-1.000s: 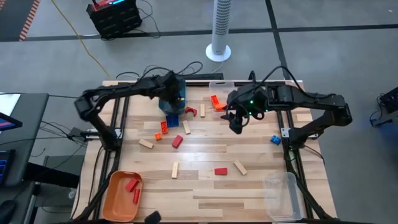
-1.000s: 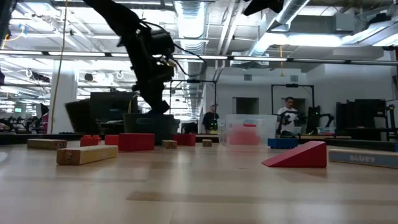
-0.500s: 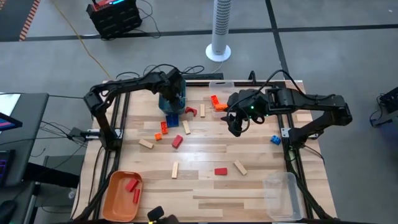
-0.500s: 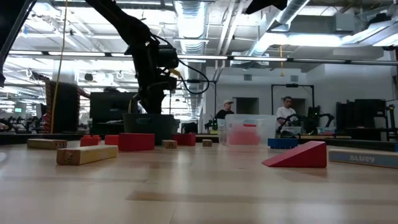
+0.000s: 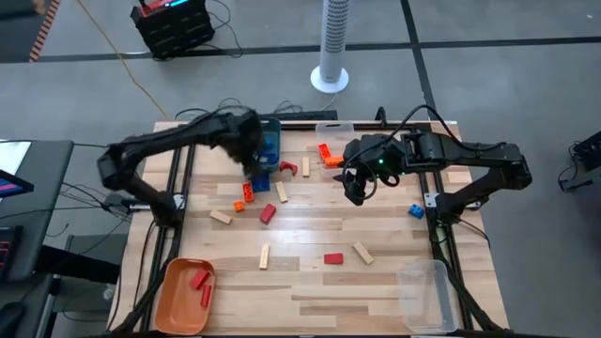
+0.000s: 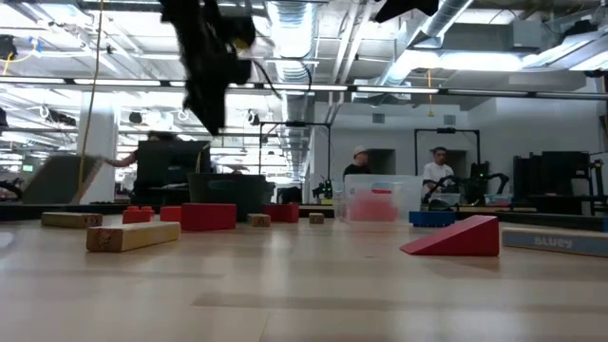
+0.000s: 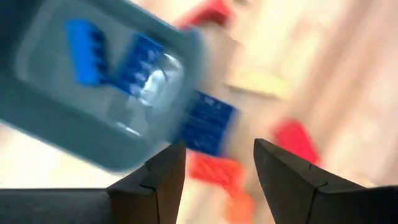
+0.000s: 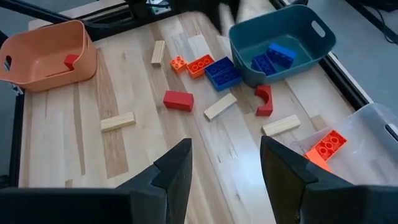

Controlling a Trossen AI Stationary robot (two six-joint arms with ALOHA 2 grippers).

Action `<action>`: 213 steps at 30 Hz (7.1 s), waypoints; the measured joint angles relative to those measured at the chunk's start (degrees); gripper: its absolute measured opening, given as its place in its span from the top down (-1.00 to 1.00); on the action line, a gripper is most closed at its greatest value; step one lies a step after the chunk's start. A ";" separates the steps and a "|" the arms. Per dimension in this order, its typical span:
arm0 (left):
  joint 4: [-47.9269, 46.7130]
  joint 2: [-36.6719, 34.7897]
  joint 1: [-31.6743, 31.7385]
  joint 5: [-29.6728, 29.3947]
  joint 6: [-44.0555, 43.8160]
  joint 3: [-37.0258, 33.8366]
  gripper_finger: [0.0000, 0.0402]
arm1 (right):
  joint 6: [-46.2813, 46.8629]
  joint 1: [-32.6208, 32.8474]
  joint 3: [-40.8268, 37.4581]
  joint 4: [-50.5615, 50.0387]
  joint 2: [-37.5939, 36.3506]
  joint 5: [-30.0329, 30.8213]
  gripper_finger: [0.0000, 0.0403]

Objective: Sort blocks
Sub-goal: Put the red block into the orange bin, then put the brown block into the bottom transparent bin

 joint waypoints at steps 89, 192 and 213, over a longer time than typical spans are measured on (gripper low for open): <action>0.25 -23.86 -68.14 16.05 -82.07 -17.66 0.34 | -10.58 -5.01 0.00 1.25 -5.38 4.90 0.23; 3.33 2.01 -25.95 1.44 7.62 -30.51 0.51 | -7.67 -0.85 0.04 9.86 -1.01 4.52 0.23; 39.71 -17.38 -18.55 2.77 -21.16 -22.64 0.51 | -7.32 -1.50 -0.02 5.58 -1.09 -3.94 0.18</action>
